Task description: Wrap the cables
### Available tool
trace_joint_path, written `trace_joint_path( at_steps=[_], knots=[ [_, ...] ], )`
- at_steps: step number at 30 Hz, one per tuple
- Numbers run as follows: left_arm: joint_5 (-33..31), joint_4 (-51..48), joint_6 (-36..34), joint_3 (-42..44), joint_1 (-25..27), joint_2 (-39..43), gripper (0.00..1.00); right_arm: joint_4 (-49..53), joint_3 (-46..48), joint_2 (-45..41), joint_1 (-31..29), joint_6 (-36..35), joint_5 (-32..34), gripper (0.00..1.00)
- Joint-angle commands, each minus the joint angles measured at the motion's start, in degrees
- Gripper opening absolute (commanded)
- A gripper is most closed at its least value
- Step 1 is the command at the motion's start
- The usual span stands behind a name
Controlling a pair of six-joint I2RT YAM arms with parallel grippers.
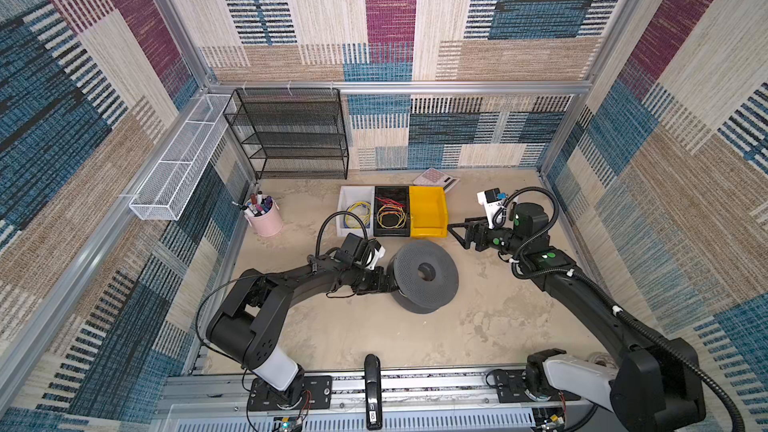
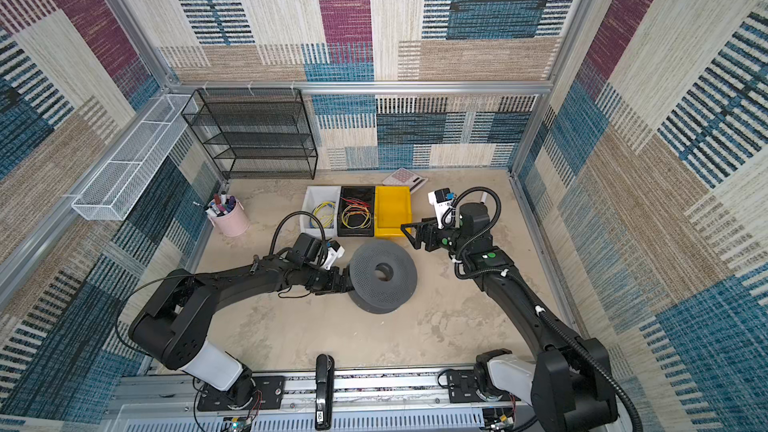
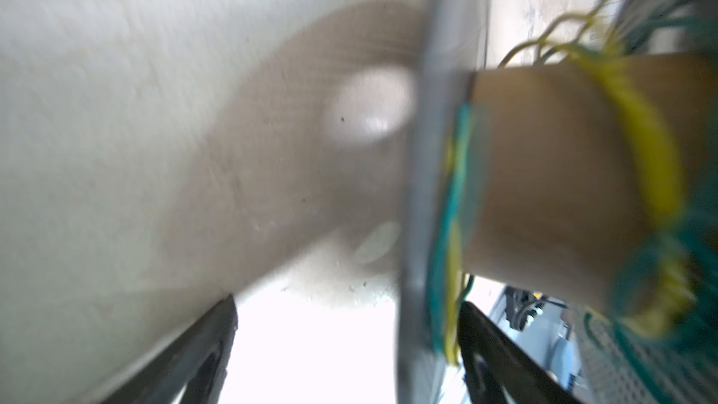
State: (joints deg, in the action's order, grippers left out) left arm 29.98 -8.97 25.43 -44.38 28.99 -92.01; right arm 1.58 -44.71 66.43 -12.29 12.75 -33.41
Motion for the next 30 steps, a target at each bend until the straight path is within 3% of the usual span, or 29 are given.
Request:
trace_joint_path(
  at_steps=[1,7,12,20,26,30],
  knots=[
    [-10.28,-8.13,-2.14,0.91,-0.07,0.72,0.89,-0.03,0.3,-0.89,-0.1,-0.36,0.39,0.88],
    [-19.52,-14.76,-2.11,-0.11,-0.16,3.9,0.95,0.47,0.66,-1.58,-0.09,-0.19,1.24,0.88],
    [-22.72,-17.8,-0.63,-0.97,-0.17,6.07,0.96,1.51,1.27,-2.72,-0.1,-0.27,2.34,0.88],
    [-22.3,-20.41,1.41,-1.95,-0.17,14.98,0.82,5.16,3.87,-1.41,0.91,0.59,2.79,0.87],
    [-23.68,-23.62,1.84,-2.24,-0.17,23.0,0.72,10.0,7.78,0.02,2.66,0.34,8.65,0.86],
    [-24.05,-22.03,2.85,-1.13,-0.17,27.48,0.72,10.36,10.82,1.0,2.89,1.38,11.7,0.86]
  ],
)
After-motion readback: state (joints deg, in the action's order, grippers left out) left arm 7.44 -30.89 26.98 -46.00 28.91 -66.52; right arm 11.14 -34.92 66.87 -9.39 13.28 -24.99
